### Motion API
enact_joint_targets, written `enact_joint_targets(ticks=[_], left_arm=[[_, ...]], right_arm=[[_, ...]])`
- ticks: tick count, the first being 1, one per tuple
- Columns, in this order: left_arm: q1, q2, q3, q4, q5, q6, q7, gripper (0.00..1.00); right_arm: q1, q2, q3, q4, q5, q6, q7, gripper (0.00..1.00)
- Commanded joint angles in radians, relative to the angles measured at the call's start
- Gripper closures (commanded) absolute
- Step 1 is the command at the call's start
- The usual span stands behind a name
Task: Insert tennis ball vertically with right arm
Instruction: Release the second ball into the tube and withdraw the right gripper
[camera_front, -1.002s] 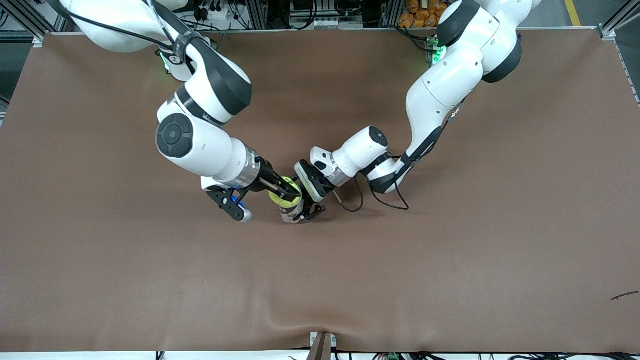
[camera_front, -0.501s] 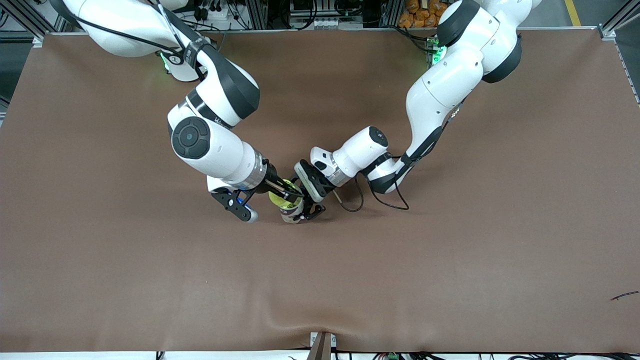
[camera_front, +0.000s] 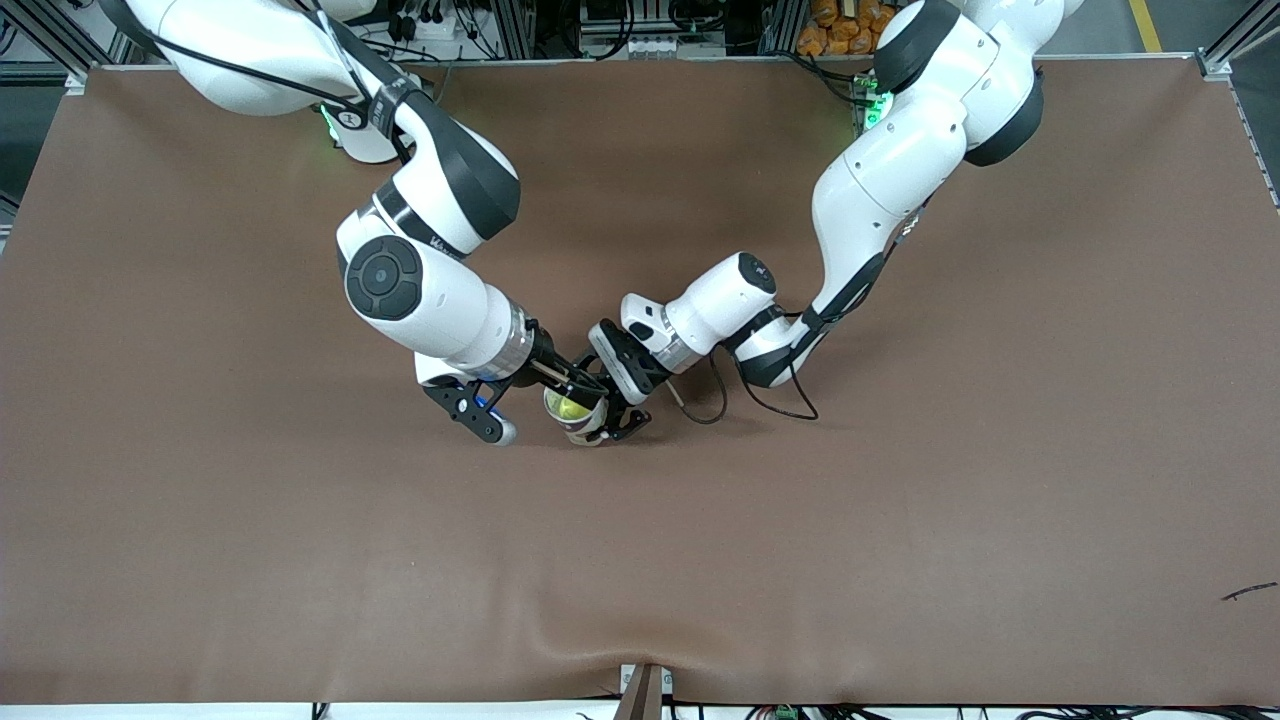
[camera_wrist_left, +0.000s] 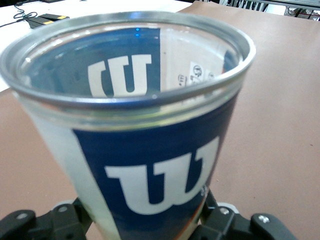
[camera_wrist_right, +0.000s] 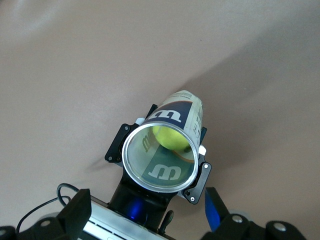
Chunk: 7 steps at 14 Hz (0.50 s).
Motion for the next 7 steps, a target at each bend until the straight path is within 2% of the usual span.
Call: enact_joint_targets(ticks=[1, 3, 5, 7], left_arm=[[-0.009, -0.015, 0.011, -0.004, -0.004, 0.008, -0.014, 0.18], [-0.009, -0.015, 0.011, -0.004, -0.004, 0.008, -0.014, 0.17], [-0.009, -0.015, 0.011, -0.004, -0.006, 0.008, -0.018, 0.00], [-0.009, -0.019, 0.008, -0.004, -0.006, 0.008, -0.020, 0.00]], right_arm=[[0.001, -0.007, -0.001, -0.004, -0.014, -0.005, 0.012, 0.00], [-0.005, -0.008, -0.001, -0.003, -0.016, -0.020, 0.008, 0.00], [-0.031, -0.014, -0.001, -0.003, -0.016, -0.038, -0.011, 0.00], [-0.054, -0.024, 0.001, 0.002, -0.016, -0.075, -0.044, 0.00]])
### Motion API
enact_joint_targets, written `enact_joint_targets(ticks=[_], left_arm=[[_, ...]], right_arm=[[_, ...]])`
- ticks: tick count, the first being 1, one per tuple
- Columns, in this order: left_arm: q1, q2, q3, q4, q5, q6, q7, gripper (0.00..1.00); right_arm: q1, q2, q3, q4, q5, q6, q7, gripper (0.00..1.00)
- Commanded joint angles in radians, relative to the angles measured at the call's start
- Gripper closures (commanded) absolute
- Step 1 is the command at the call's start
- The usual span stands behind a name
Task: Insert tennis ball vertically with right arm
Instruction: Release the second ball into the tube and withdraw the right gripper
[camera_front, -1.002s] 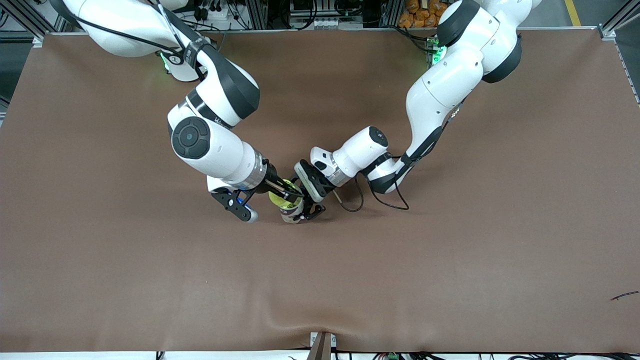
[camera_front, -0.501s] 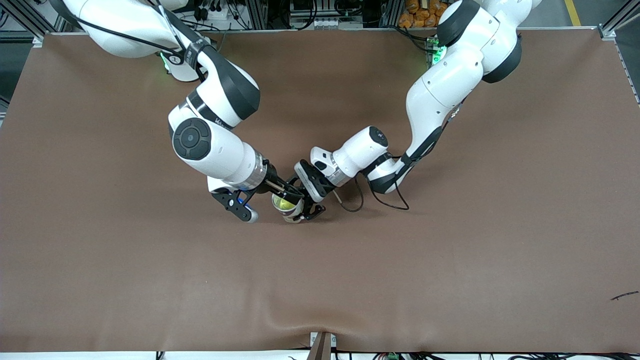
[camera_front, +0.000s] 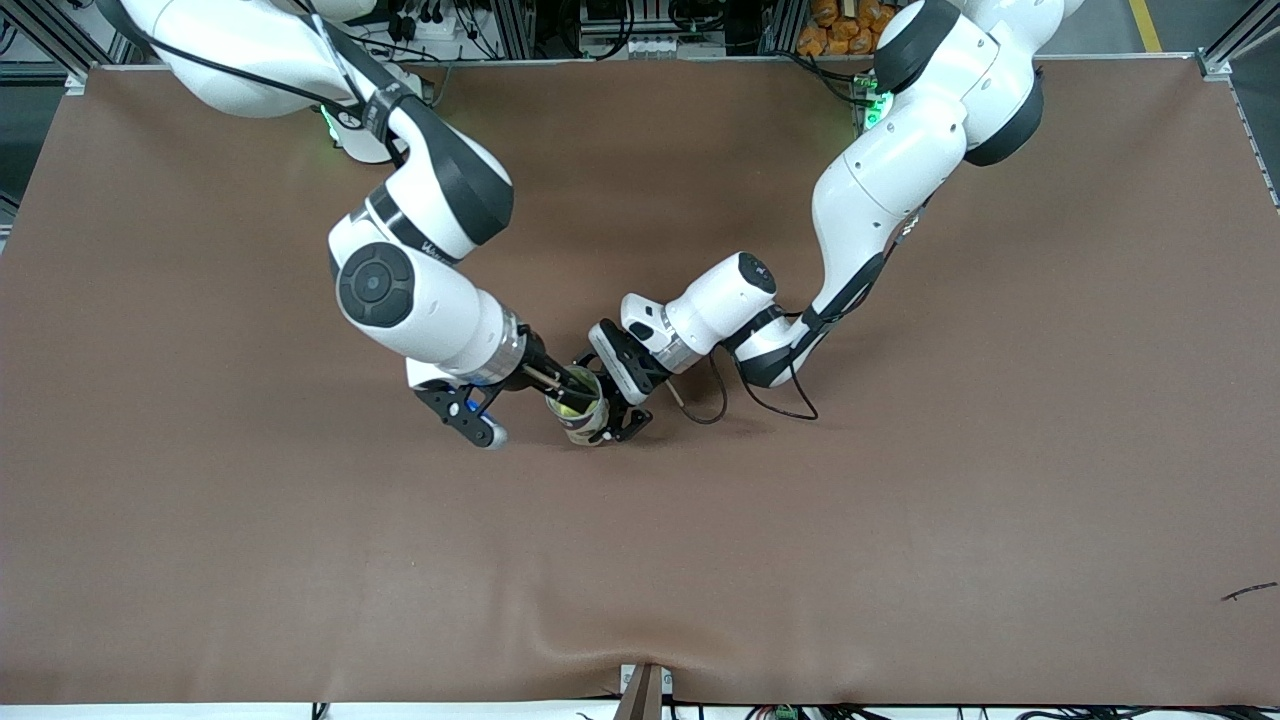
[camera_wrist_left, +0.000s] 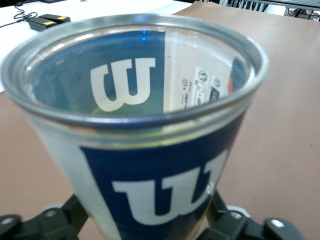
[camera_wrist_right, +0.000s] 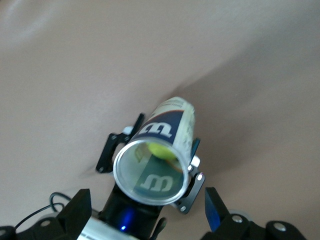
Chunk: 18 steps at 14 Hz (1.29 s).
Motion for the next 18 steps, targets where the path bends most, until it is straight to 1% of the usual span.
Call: enact_joint_targets(ticks=[1, 3, 4, 7, 11, 13, 15, 18], left_arm=[[-0.009, -0.020, 0.007, -0.005, -0.007, 0.007, -0.020, 0.00], [-0.009, -0.035, 0.007, -0.021, -0.007, 0.007, -0.028, 0.00], [-0.009, -0.049, 0.007, -0.041, -0.009, 0.003, -0.028, 0.00], [0.003, -0.084, 0.007, -0.106, -0.009, -0.001, -0.028, 0.00], [0.002, -0.098, 0.007, -0.159, -0.010, -0.003, -0.029, 0.00], [0.003, -0.101, 0.008, -0.176, -0.007, -0.004, -0.029, 0.00], [0.005, -0.103, 0.008, -0.190, -0.006, -0.004, -0.029, 0.00], [0.010, -0.104, 0.007, -0.195, -0.004, -0.003, -0.028, 0.00]], right_arm=[[-0.050, -0.024, 0.011, 0.000, -0.010, -0.049, -0.039, 0.00], [-0.084, -0.040, 0.012, -0.001, -0.008, -0.053, -0.084, 0.00], [-0.100, -0.043, 0.012, -0.001, -0.008, -0.076, -0.124, 0.00], [-0.165, -0.063, 0.012, -0.004, -0.007, -0.157, -0.294, 0.00], [-0.225, -0.071, 0.011, -0.011, -0.010, -0.196, -0.491, 0.00], [-0.253, -0.097, 0.011, -0.062, -0.022, -0.196, -0.572, 0.00], [-0.271, -0.126, 0.011, -0.110, -0.053, -0.191, -0.652, 0.00], [-0.270, -0.201, 0.012, -0.178, -0.053, -0.191, -0.674, 0.00]])
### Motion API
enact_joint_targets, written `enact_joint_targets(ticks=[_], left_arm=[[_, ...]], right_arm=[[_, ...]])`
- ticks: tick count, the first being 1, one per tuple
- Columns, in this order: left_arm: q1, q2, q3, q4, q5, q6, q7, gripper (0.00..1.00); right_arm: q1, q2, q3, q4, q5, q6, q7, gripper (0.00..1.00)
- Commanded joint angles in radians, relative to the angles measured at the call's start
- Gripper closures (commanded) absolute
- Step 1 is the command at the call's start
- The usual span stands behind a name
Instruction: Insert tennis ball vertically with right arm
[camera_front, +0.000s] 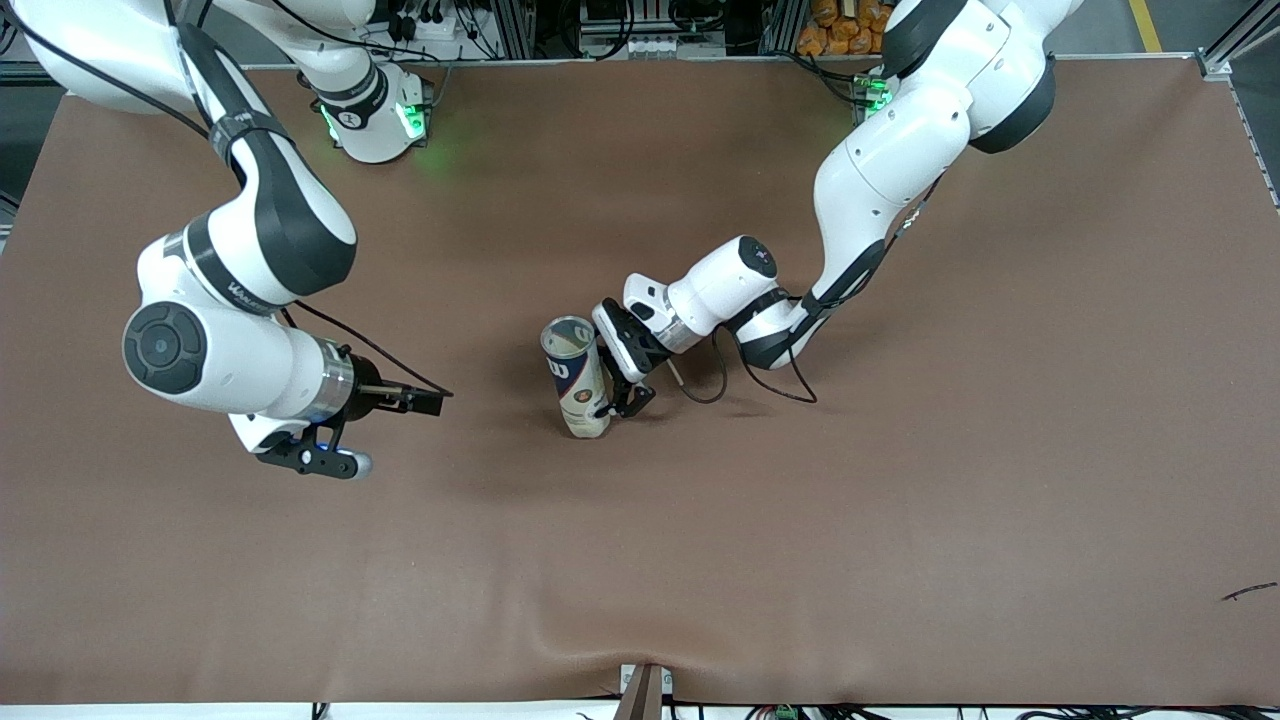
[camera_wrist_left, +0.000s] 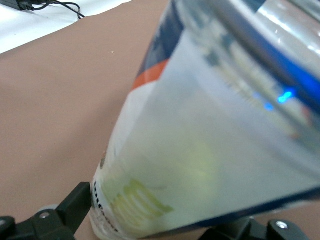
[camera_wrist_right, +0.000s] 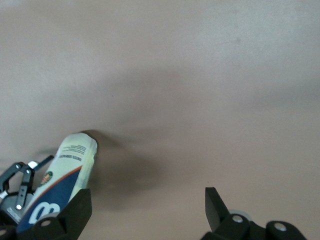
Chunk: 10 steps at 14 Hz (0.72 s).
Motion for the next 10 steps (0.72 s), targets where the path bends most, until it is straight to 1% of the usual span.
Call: enact_joint_targets(ticks=[1, 3, 5, 6, 9, 10], left_arm=[[0.001, -0.040, 0.008, -0.044, -0.004, -0.005, -0.029, 0.00], [0.001, -0.045, 0.008, -0.039, -0.006, -0.005, -0.029, 0.00], [0.001, -0.046, 0.008, -0.039, -0.006, -0.005, -0.029, 0.00], [0.001, -0.046, 0.007, -0.039, -0.006, -0.003, -0.029, 0.00], [0.009, -0.046, 0.007, -0.038, -0.004, -0.003, -0.027, 0.00], [0.009, -0.046, 0.007, -0.038, -0.004, -0.003, -0.027, 0.00]], right_arm=[[-0.020, -0.141, 0.013, -0.142, -0.015, 0.009, -0.025, 0.00], [-0.019, -0.210, 0.013, -0.196, -0.015, 0.009, -0.074, 0.00], [-0.017, -0.247, -0.003, -0.213, -0.015, 0.009, -0.129, 0.00], [-0.013, -0.254, -0.046, -0.213, -0.015, 0.004, -0.166, 0.00], [0.059, -0.277, -0.196, -0.212, -0.012, 0.005, -0.261, 0.00], [0.066, -0.279, -0.215, -0.210, -0.009, 0.007, -0.271, 0.00]])
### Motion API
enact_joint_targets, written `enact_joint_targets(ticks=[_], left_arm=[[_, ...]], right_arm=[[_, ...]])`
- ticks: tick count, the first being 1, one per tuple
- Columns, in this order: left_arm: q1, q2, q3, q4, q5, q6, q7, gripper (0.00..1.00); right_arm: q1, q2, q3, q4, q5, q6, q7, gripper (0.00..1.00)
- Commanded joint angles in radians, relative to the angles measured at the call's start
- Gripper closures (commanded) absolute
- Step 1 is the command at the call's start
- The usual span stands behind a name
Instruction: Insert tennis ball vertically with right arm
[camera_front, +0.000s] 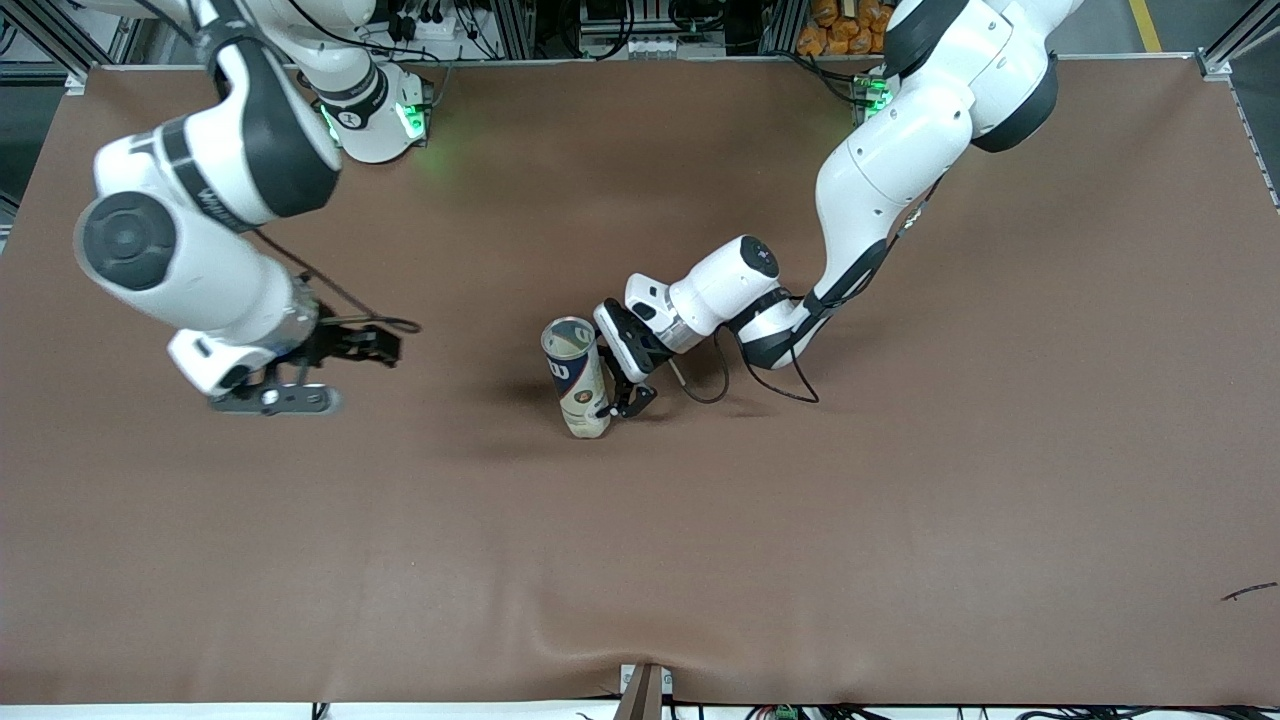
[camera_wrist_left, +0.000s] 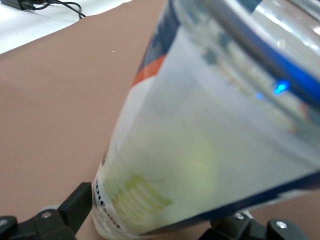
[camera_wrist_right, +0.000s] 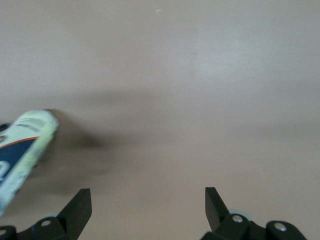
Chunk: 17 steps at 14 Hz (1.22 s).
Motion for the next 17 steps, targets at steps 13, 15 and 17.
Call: enact_joint_targets(ticks=[13, 15, 17], left_arm=[[0.020, -0.042, 0.009, -0.036, -0.003, 0.003, -0.026, 0.00], [0.026, -0.042, 0.009, -0.039, -0.001, 0.003, -0.026, 0.00], [0.028, -0.042, 0.009, -0.045, -0.001, 0.003, -0.026, 0.00]], right_arm=[[0.155, 0.016, -0.071, -0.029, 0.006, 0.152, 0.287, 0.00], [0.162, 0.016, -0.071, -0.037, 0.008, 0.149, 0.343, 0.00], [0.163, 0.016, -0.086, -0.043, 0.095, 0.143, 0.365, 0.00]])
